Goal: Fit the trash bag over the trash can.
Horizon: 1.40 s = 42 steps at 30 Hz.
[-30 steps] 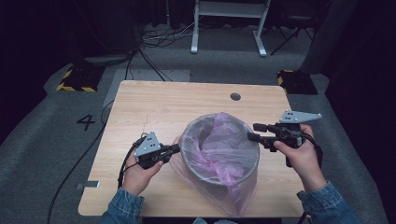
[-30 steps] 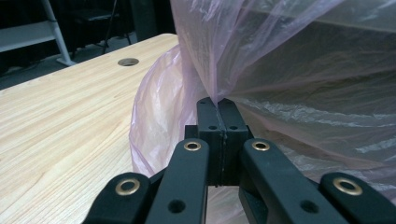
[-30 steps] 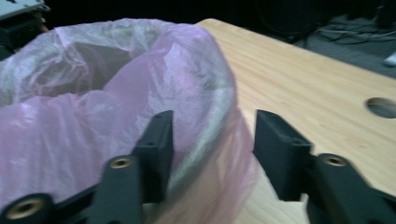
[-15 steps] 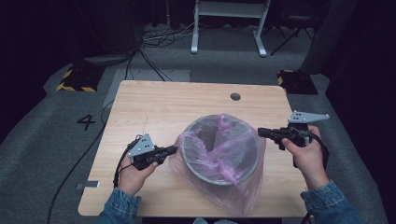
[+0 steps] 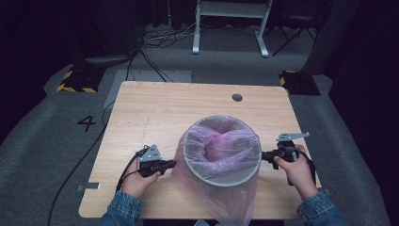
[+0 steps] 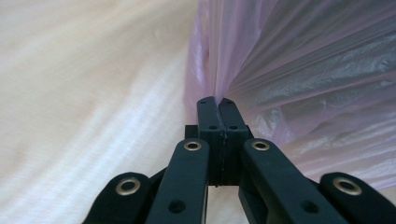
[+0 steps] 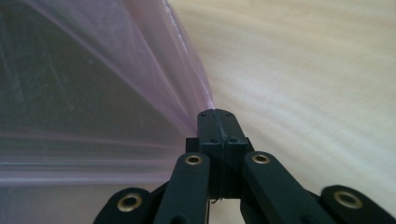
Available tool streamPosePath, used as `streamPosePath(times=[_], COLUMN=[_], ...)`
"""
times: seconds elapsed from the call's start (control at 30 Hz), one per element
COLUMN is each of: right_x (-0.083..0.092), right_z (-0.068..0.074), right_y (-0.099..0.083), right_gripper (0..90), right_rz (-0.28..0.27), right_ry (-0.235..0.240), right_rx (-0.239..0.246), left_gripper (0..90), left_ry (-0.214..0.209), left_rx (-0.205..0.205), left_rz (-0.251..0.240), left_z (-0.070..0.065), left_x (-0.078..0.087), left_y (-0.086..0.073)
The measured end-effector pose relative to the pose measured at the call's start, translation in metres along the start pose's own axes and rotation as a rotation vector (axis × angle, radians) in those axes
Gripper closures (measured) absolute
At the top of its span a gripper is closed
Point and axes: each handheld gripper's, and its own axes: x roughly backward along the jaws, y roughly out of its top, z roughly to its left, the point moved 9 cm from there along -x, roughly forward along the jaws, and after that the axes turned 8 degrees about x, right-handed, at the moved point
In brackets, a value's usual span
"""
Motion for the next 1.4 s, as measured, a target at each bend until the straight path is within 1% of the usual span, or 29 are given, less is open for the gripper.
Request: streamPosePath(times=[0.07,0.13,0.17,0.23,0.27,0.3,0.33,0.37,0.4,0.47,0.5,0.57,0.63,0.7,0.73,0.77,0.83,0.9,0.97,1.03,1.07,1.1,1.13,1.17,1.2,1.23,1.27,1.33,1.4], right_x=[-0.002,0.0,0.001,0.006,0.007,0.009,0.012,0.017,0.023,0.04,0.049,0.063,0.072,0.074,0.074,0.073,0.071,0.068,0.066,0.063,0.061,0.06,0.059,0.057,0.056,0.055,0.053,0.048,0.041], right_z=[0.002,0.006,0.009,0.013,0.013,0.012,0.011,0.01,0.01,0.017,0.024,0.043,0.063,0.082,0.091,0.099,0.116,0.133,0.148,0.156,0.157,0.156,0.153,0.149,0.144,0.138,0.132,0.118,0.105], right_y=[-0.006,-0.012,-0.016,-0.025,-0.03,-0.036,-0.038,-0.037,-0.034,-0.023,-0.018,-0.012,-0.012,-0.014,-0.015,-0.015,-0.016,-0.018,-0.02,-0.02,-0.021,-0.022,-0.025,-0.026,-0.029,-0.032,-0.035,-0.043,-0.053], right_gripper=[90.0,90.0,90.0,90.0,90.0,90.0,85.0,73.6,66.1,50.0,45.0,35.7,28.5,23.3,20.7,18.8,15.8,15.8,15.8,17.3,28.9,57.3,70.1,80.3,90.0,90.0,90.0,90.0,90.0], right_rz=[0.02,0.055,0.063,0.091,0.11,0.132,0.13,0.097,0.058,-0.043,-0.087,-0.134,-0.141,-0.128,-0.126,-0.126,-0.132,-0.135,-0.137,-0.137,-0.132,-0.112,-0.084,-0.073,-0.062,-0.051,-0.042,-0.021,0.002], right_ry=[0.001,-0.016,-0.005,0.002,-0.01,-0.022,-0.035,-0.06,-0.086,-0.108,-0.102,-0.07,-0.046,-0.03,-0.026,-0.018,0.0,0.01,0.019,0.01,-0.006,-0.015,-0.008,-0.008,-0.01,-0.014,-0.018,-0.036,-0.042], right_rx=[0.004,0.029,0.03,0.034,0.039,0.045,0.046,0.043,0.057,0.095,0.115,0.141,0.164,0.196,0.207,0.216,0.227,0.248,0.257,0.27,0.268,0.286,0.312,0.299,0.299,0.282,0.267,0.23,0.195], left_gripper=[90.0,89.9,89.8,89.5,88.6,86.2,80.7,69.5,59.5,44.9,37.7,33.0,31.5,32.4,40.0,51.7,66.9,78.3,85.8,87.8,87.7,86.2,82.0,77.4,68.5,57.5,50.5,42.8,32.3], left_ry=[-0.019,-0.065,-0.087,-0.094,-0.093,-0.093,-0.097,-0.099,-0.107,-0.132,-0.145,-0.168,-0.164,-0.141,-0.147,-0.165,-0.201,-0.238,-0.268,-0.291,-0.294,-0.284,-0.274,-0.267,-0.245,-0.216,-0.197,-0.175,-0.127], left_rx=[-0.022,-0.053,-0.063,-0.082,-0.095,-0.093,-0.091,-0.081,-0.074,-0.089,-0.106,-0.132,-0.152,-0.164,-0.172,-0.181,-0.2,-0.227,-0.261,-0.288,-0.296,-0.295,-0.284,-0.27,-0.249,-0.231,-0.219,-0.187,-0.172], left_rz=[0.014,0.0,-0.007,-0.004,-0.002,-0.012,-0.034,-0.068,-0.097,-0.161,-0.188,-0.222,-0.233,-0.233,-0.224,-0.219,-0.192,-0.173,-0.148,-0.128,-0.124,-0.123,-0.124,-0.131,-0.151,-0.168,-0.175,-0.2,-0.211], left_z=[-0.006,-0.016,-0.021,-0.026,-0.027,-0.028,-0.029,-0.029,-0.031,-0.038,-0.042,-0.052,-0.059,-0.063,-0.066,-0.07,-0.081,-0.092,-0.103,-0.112,-0.114,-0.113,-0.112,-0.109,-0.105,-0.1,-0.095,-0.087,-0.078], left_x=[0.0,0.004,0.006,0.01,0.012,0.013,0.015,0.018,0.021,0.029,0.033,0.039,0.04,0.037,0.036,0.034,0.033,0.032,0.03,0.028,0.027,0.028,0.029,0.031,0.033,0.035,0.037,0.041,0.042], left_y=[-0.002,-0.001,0.0,-0.002,-0.002,-0.002,0.0,0.003,0.006,0.016,0.021,0.03,0.037,0.042,0.042,0.043,0.04,0.038,0.035,0.034,0.034,0.034,0.034,0.035,0.036,0.037,0.038,0.039,0.04])
